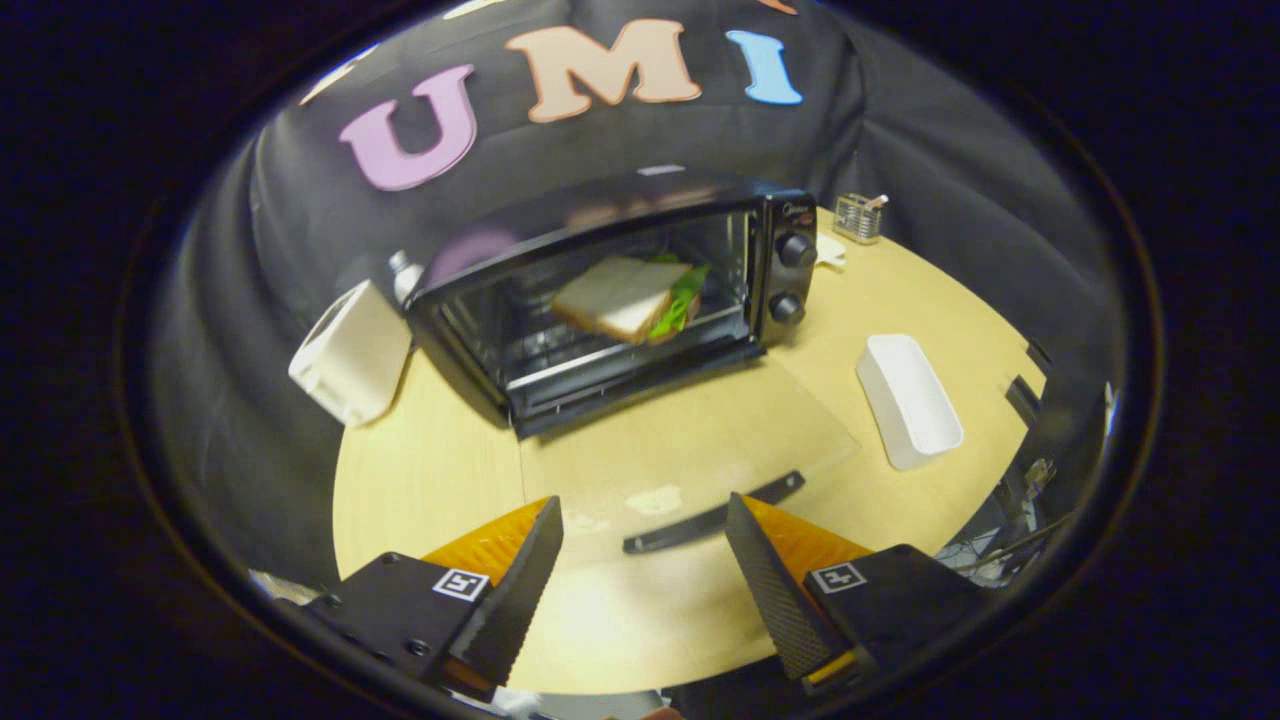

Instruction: Open the toaster oven, put the food inside, and close the toaster oven door.

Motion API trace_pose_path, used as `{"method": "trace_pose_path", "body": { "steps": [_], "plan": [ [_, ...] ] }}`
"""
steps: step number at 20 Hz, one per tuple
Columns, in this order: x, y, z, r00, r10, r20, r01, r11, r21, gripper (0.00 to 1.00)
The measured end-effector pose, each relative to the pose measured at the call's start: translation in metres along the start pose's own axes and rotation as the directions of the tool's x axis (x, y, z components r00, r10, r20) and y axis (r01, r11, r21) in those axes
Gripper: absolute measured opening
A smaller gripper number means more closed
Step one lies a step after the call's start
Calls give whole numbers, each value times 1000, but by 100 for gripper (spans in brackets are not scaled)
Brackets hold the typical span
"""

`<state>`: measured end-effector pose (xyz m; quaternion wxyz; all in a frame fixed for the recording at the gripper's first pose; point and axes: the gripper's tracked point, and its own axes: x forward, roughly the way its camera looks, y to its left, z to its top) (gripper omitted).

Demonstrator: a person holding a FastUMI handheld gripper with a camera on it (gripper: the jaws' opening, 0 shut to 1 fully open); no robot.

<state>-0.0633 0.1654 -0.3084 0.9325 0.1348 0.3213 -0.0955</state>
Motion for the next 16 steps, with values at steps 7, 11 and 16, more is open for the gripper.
{"method": "trace_pose_path", "body": {
  "steps": [7,11,16],
  "plan": [
    [21,0,-62,994,50,-99,-63,989,-131,100],
    [46,-18,-74,994,-61,-93,36,968,-247,100],
    [63,-18,-69,992,-110,-59,87,950,-300,100]
  ]
}}
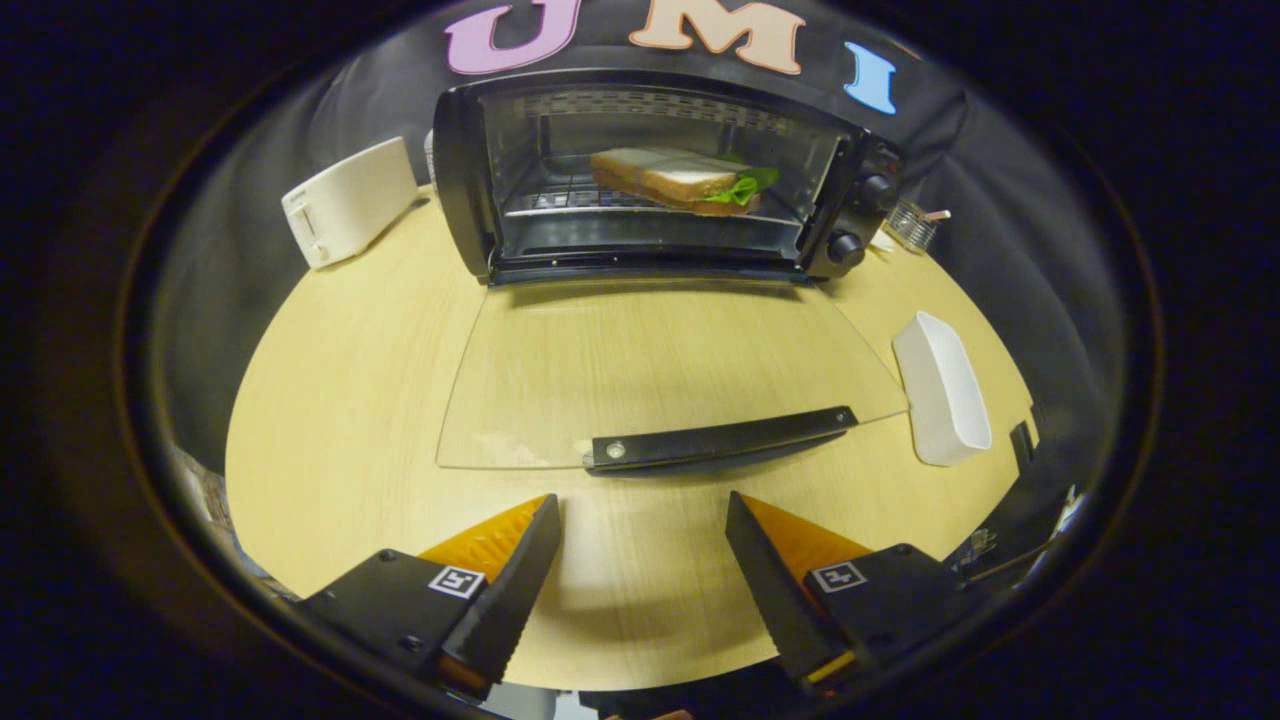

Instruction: Open the toaster oven, put the food inside, and close the toaster oven door.

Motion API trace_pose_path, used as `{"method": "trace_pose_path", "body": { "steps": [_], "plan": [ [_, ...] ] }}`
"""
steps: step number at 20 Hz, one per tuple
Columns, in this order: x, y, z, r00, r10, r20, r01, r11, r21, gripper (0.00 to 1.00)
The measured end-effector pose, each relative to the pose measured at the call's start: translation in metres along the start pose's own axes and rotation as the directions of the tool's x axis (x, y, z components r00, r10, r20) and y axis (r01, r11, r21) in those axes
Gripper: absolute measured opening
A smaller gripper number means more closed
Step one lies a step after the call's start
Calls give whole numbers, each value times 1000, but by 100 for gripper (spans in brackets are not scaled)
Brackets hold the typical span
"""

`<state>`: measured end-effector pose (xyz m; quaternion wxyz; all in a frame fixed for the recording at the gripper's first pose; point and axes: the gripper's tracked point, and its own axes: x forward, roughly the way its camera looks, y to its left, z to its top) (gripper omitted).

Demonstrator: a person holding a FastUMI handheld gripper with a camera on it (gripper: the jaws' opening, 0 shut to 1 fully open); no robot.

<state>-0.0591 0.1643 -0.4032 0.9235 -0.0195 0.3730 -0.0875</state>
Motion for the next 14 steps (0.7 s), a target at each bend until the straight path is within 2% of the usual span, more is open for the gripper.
{"method": "trace_pose_path", "body": {
  "steps": [4,12,14],
  "plan": [
    [-2,-7,13,999,-42,25,43,999,-30,100],
    [-25,-10,51,991,-68,113,72,997,-30,100],
    [-31,-12,59,988,-77,133,86,994,-63,100]
  ]
}}
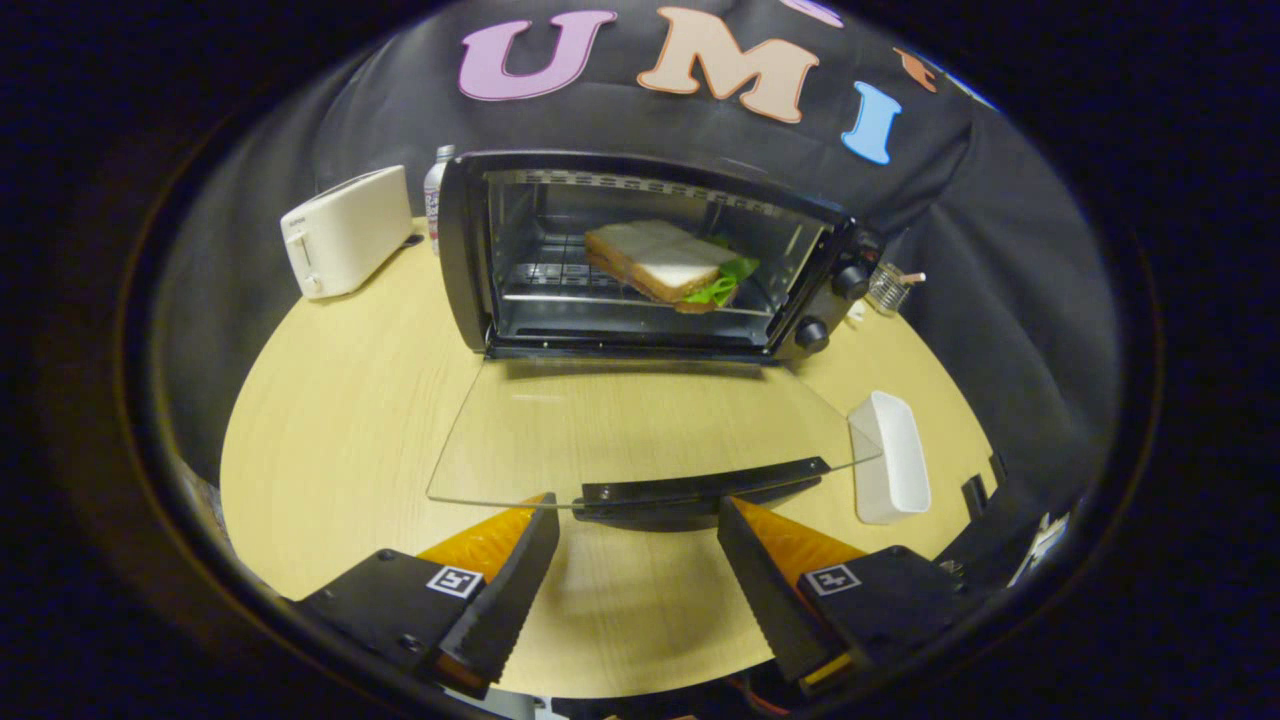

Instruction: Open the toaster oven, put the food inside, and close the toaster oven door.

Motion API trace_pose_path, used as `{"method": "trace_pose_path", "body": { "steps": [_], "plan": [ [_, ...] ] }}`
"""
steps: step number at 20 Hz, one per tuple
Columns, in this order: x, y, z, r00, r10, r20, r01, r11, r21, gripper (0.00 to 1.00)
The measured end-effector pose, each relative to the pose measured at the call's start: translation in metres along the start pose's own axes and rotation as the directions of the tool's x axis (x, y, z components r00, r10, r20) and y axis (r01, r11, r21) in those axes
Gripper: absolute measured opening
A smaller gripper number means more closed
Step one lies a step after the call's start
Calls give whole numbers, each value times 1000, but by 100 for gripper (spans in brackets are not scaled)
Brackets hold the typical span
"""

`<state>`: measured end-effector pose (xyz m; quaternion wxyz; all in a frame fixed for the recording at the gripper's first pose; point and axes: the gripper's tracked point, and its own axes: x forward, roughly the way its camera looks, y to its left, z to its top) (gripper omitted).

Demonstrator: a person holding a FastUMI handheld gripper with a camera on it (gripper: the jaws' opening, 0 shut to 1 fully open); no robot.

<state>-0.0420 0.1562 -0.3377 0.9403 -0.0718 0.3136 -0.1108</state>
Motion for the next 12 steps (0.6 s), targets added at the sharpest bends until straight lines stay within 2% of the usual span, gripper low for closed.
{"method": "trace_pose_path", "body": {
  "steps": [3,8,12],
  "plan": [
    [-8,-3,19,999,-2,37,3,999,-37,100],
    [-15,-9,60,992,3,125,-5,1000,16,100],
    [-12,-16,69,993,-21,118,27,998,-53,100]
  ]
}}
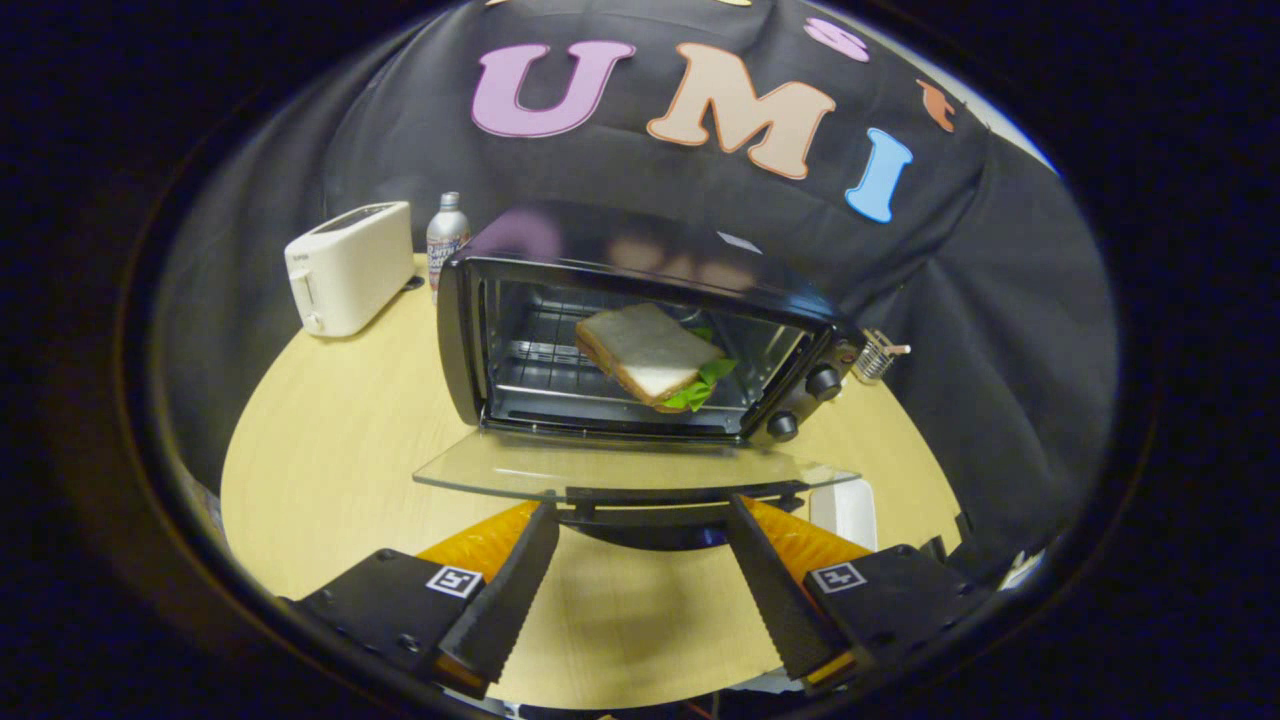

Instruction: Open the toaster oven, put the food inside, and close the toaster oven door.

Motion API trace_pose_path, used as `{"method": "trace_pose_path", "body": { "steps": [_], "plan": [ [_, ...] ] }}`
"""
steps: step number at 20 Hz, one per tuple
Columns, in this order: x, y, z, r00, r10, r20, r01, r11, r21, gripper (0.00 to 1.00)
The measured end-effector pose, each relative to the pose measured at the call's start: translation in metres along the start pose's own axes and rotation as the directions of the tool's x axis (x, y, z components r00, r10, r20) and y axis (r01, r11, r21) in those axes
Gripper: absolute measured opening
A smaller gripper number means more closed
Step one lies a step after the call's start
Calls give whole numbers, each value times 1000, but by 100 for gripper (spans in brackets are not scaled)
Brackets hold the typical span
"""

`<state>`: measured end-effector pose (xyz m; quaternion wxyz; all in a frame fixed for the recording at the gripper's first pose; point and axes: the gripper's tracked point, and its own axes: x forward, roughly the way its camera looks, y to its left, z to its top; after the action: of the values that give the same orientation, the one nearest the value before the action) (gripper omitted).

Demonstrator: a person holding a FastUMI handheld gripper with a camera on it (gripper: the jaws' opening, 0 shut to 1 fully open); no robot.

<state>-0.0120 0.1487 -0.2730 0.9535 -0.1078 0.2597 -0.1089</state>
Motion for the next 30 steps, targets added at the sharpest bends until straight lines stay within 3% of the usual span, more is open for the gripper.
{"method": "trace_pose_path", "body": {
  "steps": [21,27,30],
  "plan": [
    [38,-4,108,975,-11,222,18,999,-28,100],
    [43,-2,122,968,15,251,1,998,-63,100],
    [39,-1,128,962,69,264,-57,997,-53,100]
  ]
}}
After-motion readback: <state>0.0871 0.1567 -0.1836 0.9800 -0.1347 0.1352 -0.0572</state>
